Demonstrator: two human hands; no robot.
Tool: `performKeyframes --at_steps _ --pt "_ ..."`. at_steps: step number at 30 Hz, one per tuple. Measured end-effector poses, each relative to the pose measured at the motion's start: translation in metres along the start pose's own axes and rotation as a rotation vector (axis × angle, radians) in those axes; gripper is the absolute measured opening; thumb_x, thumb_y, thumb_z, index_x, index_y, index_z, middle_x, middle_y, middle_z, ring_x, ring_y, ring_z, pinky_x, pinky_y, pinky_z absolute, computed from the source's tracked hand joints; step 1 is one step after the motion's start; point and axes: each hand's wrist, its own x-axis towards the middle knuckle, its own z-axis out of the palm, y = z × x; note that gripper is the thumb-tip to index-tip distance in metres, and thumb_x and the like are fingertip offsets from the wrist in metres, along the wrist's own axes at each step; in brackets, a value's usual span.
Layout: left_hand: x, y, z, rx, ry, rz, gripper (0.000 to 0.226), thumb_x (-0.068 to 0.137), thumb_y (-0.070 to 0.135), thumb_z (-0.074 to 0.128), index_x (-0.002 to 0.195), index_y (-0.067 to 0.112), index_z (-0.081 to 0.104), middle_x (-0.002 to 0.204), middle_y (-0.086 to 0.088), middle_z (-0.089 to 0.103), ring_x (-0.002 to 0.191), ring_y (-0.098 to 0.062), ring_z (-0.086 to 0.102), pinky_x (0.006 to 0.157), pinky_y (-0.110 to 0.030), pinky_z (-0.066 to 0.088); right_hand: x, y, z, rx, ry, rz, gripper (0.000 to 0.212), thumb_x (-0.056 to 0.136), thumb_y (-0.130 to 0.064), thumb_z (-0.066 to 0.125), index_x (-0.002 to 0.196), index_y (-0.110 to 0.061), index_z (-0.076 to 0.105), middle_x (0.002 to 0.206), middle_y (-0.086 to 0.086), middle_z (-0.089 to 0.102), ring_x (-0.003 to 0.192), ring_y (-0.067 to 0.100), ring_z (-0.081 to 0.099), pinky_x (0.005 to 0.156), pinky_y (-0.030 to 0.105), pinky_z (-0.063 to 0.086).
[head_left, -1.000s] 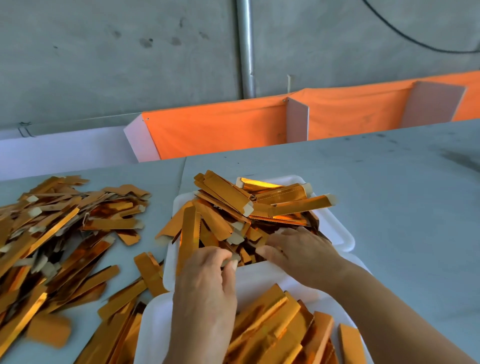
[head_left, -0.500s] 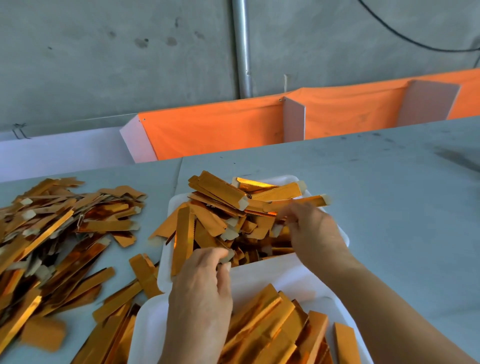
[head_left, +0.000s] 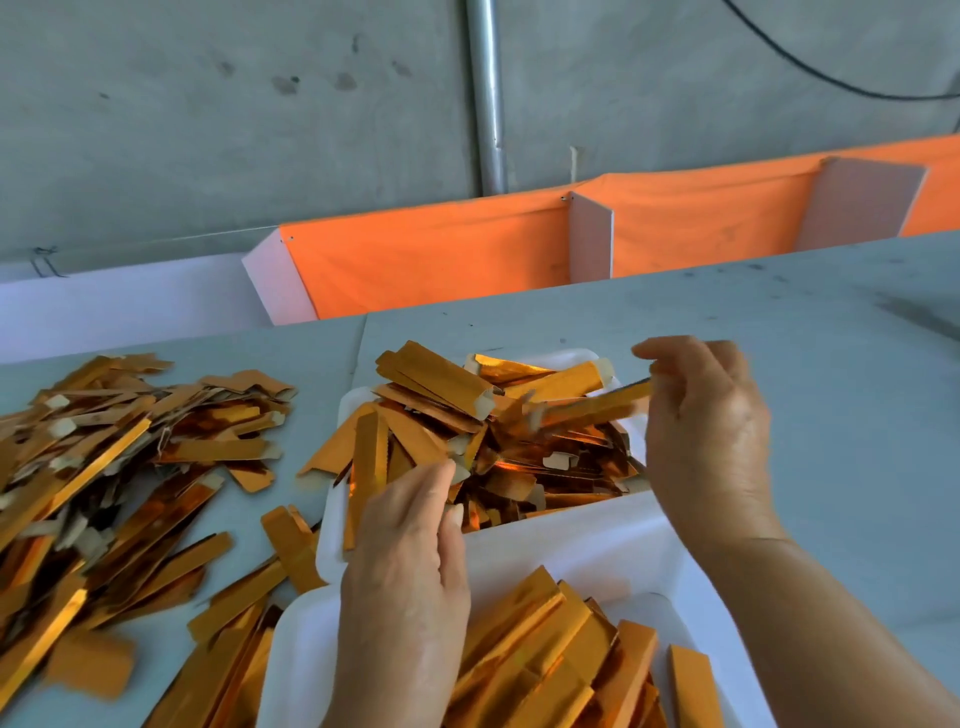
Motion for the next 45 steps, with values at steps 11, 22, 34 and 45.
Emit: performKeyframes --at_steps 11,22,34,45 --pt "0.001 0.005 -0.004 -0.127 0.051 -0.070 0.049 0.091 0.045 0.034 0.139 0.035 0.040 0.138 0.020 0.042 0.120 0.003 0.044 0.096 -0.020 0.045 0.004 0.015 0.007 0.355 -0.005 0.346 0.030 0.098 -0.011 0.043 0.094 -0.035 0.061 0.089 0.000 0.052 0.060 0.004 0.044 0.056 0.014 0.035" --pt "0.012 0.006 -0.019 -1.506 -0.193 -0.764 0.058 0.078 0.059 0.045 0.116 0.016 0.059 0.105 -0.015 0.071 0.096 -0.030 0.069 0.078 -0.045 0.052 -0.008 -0.012 0.003 0.812 -0.609 0.067 0.028 0.090 0.007 0.053 0.084 -0.016 0.068 0.076 -0.009 0.068 0.073 0.004 0.065 0.069 0.011 0.048" --pt "0.005 0.011 -0.012 -1.431 -0.358 -0.536 0.049 0.067 0.000 0.065 0.115 0.010 0.063 0.102 -0.014 0.072 0.094 -0.025 0.070 0.065 -0.024 0.056 -0.008 -0.004 0.006 0.911 -0.728 0.179 0.017 0.080 -0.017 0.061 0.092 -0.024 0.072 0.099 0.001 0.073 0.099 0.017 0.068 0.085 0.025 0.053" --pt "-0.005 0.016 -0.001 -0.631 -0.021 -0.224 0.041 0.084 0.007 0.066 0.092 0.047 0.065 0.103 0.010 0.069 0.091 0.001 0.064 0.075 -0.011 0.049 -0.007 -0.020 -0.017 0.846 -1.042 0.147 0.010 0.075 -0.019 0.072 0.083 -0.019 0.067 0.077 -0.002 0.066 0.075 0.015 0.066 0.069 0.024 0.054"
